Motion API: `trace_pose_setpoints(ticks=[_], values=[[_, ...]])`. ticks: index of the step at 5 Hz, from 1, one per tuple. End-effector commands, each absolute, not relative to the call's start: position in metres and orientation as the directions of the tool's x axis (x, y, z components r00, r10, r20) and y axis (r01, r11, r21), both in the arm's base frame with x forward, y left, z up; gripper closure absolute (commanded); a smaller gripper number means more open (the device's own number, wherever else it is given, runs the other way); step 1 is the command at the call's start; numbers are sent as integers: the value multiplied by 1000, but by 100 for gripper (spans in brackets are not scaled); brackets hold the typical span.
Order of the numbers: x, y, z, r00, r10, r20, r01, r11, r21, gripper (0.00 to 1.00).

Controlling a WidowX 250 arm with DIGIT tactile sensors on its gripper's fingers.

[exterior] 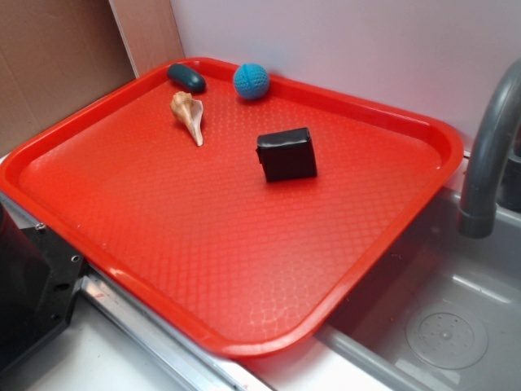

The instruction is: Grab the black box.

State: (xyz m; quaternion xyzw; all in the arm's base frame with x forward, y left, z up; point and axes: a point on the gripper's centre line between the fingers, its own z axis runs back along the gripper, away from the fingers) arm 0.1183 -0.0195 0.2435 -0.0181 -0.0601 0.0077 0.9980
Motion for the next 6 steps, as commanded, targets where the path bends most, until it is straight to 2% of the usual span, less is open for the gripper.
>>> trace_pose_setpoints(ticks=[1, 2, 3, 4, 5, 6], values=[[118, -20, 244, 993, 18, 120, -13, 999, -37, 0], [168, -29, 210, 977, -174, 121, 168, 984, 61, 0], [220, -51, 197, 949, -240, 206, 220, 969, 116, 0], [255, -72, 170, 868, -319, 382, 329, 944, 42, 0], [266, -81, 133, 872, -330, 362, 348, 937, 16, 0], [276, -82, 97, 831, -455, 319, 491, 870, -38, 0]])
